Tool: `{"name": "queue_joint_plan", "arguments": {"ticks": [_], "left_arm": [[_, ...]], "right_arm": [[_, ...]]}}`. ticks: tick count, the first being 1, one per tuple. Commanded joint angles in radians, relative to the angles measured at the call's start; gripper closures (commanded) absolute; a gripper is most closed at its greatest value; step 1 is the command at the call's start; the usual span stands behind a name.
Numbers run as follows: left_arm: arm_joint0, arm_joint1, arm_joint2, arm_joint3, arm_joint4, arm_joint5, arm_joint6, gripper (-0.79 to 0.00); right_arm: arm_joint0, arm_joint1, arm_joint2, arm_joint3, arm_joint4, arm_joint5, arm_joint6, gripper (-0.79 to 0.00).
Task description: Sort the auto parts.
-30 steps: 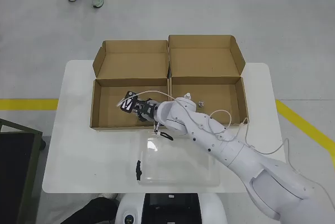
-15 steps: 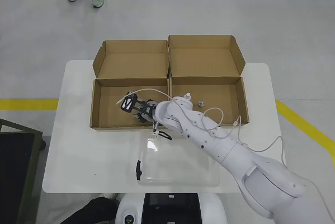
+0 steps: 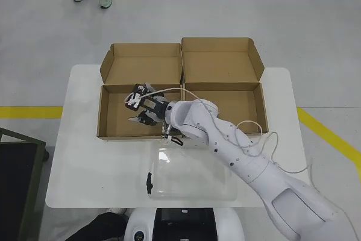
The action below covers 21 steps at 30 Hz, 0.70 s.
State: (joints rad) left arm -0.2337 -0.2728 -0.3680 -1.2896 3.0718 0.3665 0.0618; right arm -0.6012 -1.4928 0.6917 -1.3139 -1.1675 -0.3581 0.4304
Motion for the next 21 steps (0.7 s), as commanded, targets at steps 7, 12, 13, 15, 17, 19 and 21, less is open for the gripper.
{"name": "queue_joint_plan", "arguments": {"ticks": [7,12,13,15,17,19,21], "left_arm": [[0.0,0.0,0.0,0.0,0.0,0.0,0.0,-0.785],[0.0,0.0,0.0,0.0,0.0,0.0,0.0,-0.785],[0.0,0.0,0.0,0.0,0.0,0.0,0.0,-0.785],[0.0,0.0,0.0,0.0,0.0,0.0,0.0,-0.785],[0.0,0.0,0.0,0.0,0.0,0.0,0.0,-0.785],[0.0,0.0,0.0,0.0,0.0,0.0,0.0,-0.785],[0.0,0.0,0.0,0.0,0.0,0.0,0.0,-0.785]], "right_arm": [[-0.274,0.093,0.245,-0.36,-0.088,-0.077,-0.04,-0.785],[-0.431,0.133,0.394,-0.49,-0.13,-0.116,-0.095,-0.785],[-0.463,0.14,0.425,-0.512,-0.13,-0.124,-0.114,-0.785],[-0.528,0.153,0.489,-0.545,-0.14,-0.137,-0.152,-0.785],[-0.594,0.165,0.553,-0.567,-0.147,-0.15,-0.197,-0.785],[-0.657,0.176,0.617,-0.583,-0.155,-0.16,-0.241,-0.785],[-0.712,0.185,0.67,-0.596,-0.164,-0.172,-0.275,-0.785]]}}
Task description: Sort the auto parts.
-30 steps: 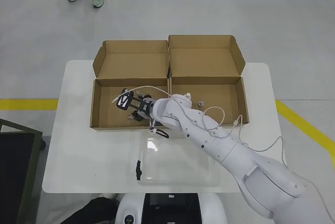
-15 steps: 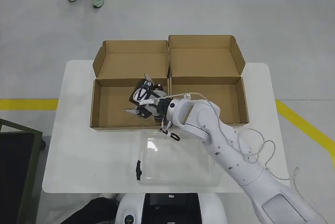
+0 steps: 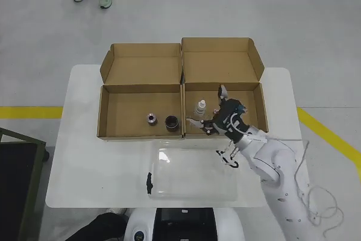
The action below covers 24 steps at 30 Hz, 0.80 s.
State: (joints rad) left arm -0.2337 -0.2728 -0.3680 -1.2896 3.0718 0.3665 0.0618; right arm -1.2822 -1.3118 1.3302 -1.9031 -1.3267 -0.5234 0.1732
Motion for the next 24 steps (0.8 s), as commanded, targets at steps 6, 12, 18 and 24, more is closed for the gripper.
{"name": "queue_joint_plan", "arguments": {"ticks": [6,12,18,24], "left_arm": [[0.0,0.0,0.0,0.0,0.0,0.0,0.0,-0.785],[0.0,0.0,0.0,0.0,0.0,0.0,0.0,-0.785],[0.0,0.0,0.0,0.0,0.0,0.0,0.0,-0.785],[0.0,0.0,0.0,0.0,0.0,0.0,0.0,-0.785]], "right_arm": [[-0.166,0.023,0.159,-0.035,-0.033,-0.008,-0.148,-0.785],[-0.274,0.038,0.267,-0.038,-0.049,-0.024,-0.252,-0.785],[-0.351,0.048,0.361,-0.044,-0.038,0.002,-0.282,-0.785],[-0.39,0.052,0.402,-0.048,-0.001,0.027,-0.246,-0.785]]}}
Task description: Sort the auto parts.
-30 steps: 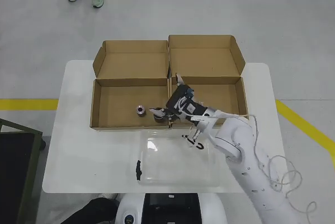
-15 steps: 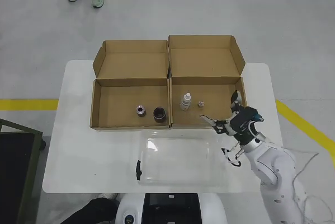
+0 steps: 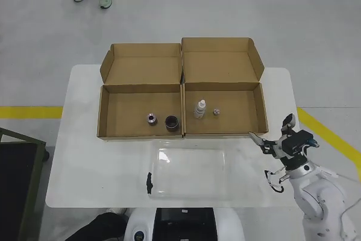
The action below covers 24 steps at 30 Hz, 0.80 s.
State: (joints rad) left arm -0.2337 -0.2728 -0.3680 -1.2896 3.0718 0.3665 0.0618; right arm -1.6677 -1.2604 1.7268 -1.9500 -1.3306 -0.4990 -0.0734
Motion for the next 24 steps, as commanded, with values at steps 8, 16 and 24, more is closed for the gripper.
{"name": "queue_joint_plan", "arguments": {"ticks": [8,16,24], "left_arm": [[0.0,0.0,0.0,0.0,0.0,0.0,0.0,-0.784],[0.0,0.0,0.0,0.0,0.0,0.0,0.0,-0.785],[0.0,0.0,0.0,0.0,0.0,0.0,0.0,-0.784]], "right_arm": [[-0.026,0.003,0.034,-0.004,0.031,0.026,-0.019,-0.785],[-0.026,0.003,0.034,-0.004,0.031,0.026,-0.019,-0.785],[-0.026,0.003,0.034,-0.004,0.031,0.026,-0.019,-0.785]]}}
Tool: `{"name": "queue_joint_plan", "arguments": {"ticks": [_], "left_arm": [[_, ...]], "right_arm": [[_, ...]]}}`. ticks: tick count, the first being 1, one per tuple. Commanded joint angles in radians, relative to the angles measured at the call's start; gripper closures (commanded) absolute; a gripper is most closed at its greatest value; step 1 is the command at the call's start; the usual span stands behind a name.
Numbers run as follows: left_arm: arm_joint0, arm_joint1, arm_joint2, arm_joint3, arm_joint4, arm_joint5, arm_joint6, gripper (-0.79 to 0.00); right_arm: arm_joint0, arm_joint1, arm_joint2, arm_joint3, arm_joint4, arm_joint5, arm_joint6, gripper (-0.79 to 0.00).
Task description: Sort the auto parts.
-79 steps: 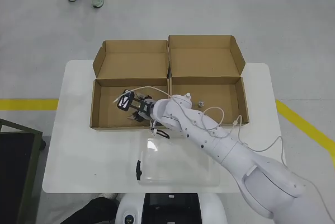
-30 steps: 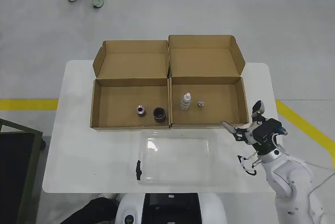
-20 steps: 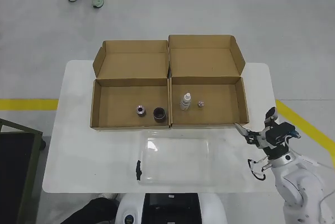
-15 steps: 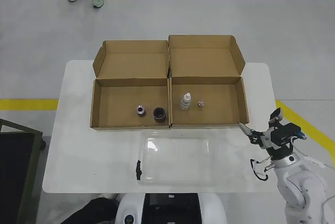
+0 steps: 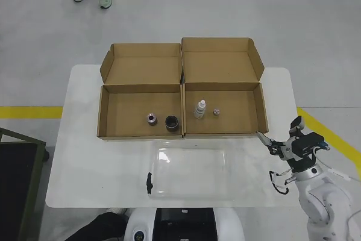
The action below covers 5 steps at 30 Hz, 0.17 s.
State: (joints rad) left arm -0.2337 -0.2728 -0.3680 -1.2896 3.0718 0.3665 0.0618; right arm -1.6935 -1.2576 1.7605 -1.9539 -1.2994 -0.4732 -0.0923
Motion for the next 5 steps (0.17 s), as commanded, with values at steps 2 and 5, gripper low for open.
{"name": "queue_joint_plan", "arguments": {"ticks": [2,5], "left_arm": [[0.0,0.0,0.0,0.0,0.0,0.0,0.0,-0.785],[0.0,0.0,0.0,0.0,0.0,0.0,0.0,-0.784]], "right_arm": [[0.0,0.0,0.0,0.0,0.0,0.0,0.0,-0.785],[0.0,0.0,0.0,0.0,0.0,0.0,0.0,-0.785]]}}
